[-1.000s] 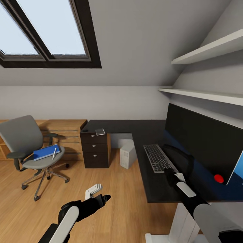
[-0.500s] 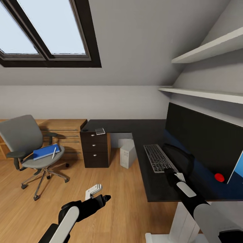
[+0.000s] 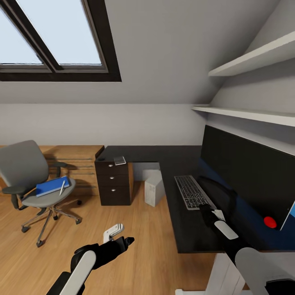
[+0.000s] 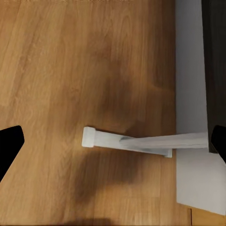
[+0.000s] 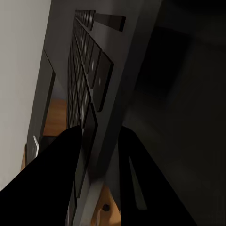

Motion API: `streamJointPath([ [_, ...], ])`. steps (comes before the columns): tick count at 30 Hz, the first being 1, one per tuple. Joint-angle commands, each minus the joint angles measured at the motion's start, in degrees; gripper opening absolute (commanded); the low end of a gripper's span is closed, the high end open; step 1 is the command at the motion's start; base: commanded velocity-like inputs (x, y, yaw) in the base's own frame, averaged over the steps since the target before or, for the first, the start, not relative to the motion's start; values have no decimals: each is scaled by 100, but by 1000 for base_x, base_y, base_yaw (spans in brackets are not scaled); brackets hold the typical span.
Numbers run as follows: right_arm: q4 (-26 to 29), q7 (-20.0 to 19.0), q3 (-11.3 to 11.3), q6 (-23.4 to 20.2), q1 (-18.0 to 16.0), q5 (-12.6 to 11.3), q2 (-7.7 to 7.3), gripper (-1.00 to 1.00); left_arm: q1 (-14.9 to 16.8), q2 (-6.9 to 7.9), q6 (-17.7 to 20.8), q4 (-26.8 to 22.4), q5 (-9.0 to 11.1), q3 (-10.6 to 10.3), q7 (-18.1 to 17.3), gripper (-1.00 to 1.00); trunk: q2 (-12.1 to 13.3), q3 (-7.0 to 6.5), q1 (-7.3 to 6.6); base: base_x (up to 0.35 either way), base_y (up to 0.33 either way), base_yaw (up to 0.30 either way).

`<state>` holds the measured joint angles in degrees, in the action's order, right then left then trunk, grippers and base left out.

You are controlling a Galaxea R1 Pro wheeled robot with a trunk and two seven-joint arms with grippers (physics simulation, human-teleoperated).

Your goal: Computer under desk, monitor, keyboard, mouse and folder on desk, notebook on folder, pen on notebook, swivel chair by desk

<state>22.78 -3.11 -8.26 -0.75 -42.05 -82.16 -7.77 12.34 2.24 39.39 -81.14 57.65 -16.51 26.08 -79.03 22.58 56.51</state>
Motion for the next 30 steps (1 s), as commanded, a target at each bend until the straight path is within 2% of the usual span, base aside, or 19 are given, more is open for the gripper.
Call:
streamJointPath([
  [1,-2,-14,-28,-4,-4,-45,-5,-100,5,4,0,-7,64,-10,58,100,-4,7,2,169,-58,0],
  [10,-2,-14,-32,-4,-5,-45,-5,-100,5,-17,6,-22,63,-5,78,100,-4,7,2,33,-11,0],
  [18,-2,-14,-35,-2,-4,-45,-5,-100,5,-22,-1,-24,62,-1,101,100,-324,150,178,0,0,0],
  [25,-2,-14,-35,4,-4,-45,-5,-100,5,-22,-2,-24,62,-14,106,100,-324,150,178,0,0,0],
  [30,-2,-14,-35,5,-6,-45,-5,-100,5,-22,-2,-24,56,-32,116,100,-525,240,287,0,0,0],
])
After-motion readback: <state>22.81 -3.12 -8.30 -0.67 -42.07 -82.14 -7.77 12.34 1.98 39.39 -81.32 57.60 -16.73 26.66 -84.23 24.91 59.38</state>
